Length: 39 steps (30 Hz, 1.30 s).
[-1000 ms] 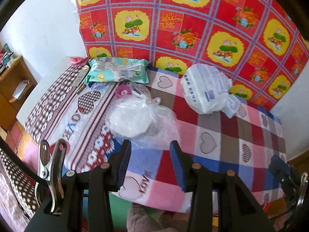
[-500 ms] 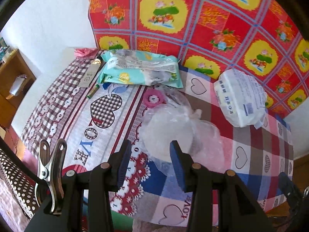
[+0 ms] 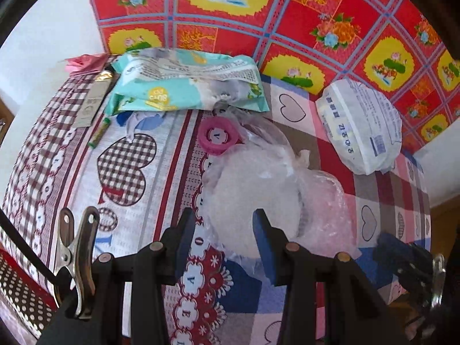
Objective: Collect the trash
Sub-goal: 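Lower both tools toward the clear plastic bag on the bed, then grasp the knotted neck of the clear plastic bag with the right tool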
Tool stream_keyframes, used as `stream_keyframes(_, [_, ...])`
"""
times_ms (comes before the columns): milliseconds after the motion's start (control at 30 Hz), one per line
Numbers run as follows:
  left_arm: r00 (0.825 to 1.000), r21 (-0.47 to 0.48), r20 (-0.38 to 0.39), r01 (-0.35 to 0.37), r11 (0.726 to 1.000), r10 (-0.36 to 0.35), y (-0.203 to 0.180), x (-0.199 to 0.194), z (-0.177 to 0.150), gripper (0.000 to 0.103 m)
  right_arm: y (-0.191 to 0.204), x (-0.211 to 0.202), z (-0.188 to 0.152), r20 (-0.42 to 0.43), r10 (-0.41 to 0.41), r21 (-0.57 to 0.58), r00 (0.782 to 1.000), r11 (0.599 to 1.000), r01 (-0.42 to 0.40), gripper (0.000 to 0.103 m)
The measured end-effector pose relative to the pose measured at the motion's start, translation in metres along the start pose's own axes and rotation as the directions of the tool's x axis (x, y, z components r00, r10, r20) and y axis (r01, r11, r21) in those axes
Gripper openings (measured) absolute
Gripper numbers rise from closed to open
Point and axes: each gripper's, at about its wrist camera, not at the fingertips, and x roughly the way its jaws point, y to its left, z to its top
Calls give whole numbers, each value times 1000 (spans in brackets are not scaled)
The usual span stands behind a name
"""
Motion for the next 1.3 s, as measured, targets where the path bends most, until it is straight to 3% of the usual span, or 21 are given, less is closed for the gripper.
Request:
stream_keyframes(300, [998, 17, -49, 39, 999, -38, 3, 27, 12, 43, 10, 49, 18, -54, -42, 13, 998, 999, 43, 39])
stream_keyframes(500, [997, 66, -66, 30, 997, -25, -5, 41, 12, 45, 8, 68, 22, -89, -54, 24, 995, 998, 56, 40])
stream_keyframes(767, [993, 59, -73, 94, 994, -89, -11, 54, 18, 46, 7, 79, 24, -95, -67, 28, 993, 997, 70, 40])
stream_keyframes(867, [993, 72, -70, 95, 993, -90, -17, 57, 19, 53, 5, 79, 24, -84, -49, 50, 995, 997, 53, 41])
stream_keyframes(1000, [994, 100, -68, 91, 991, -85, -26, 60, 19, 53, -6, 76, 24, -77, 8, 115, 997, 993, 1, 41])
stream_keyframes(1067, [993, 102, -64, 110, 989, -104, -30, 60, 18, 49, -10, 75, 23, -81, 20, 120, 997, 993, -10, 37])
stream_keyframes(1133, [993, 112, -56, 112, 987, -106, -37, 61, 15, 47, -12, 74, 20, -81, 18, 131, 997, 991, -8, 21])
stream_keyframes(1300, [987, 164, -70, 153, 975, -143, -55, 58, 9, 28, -17, 67, 7, -66, 6, 158, 998, 987, 5, 10])
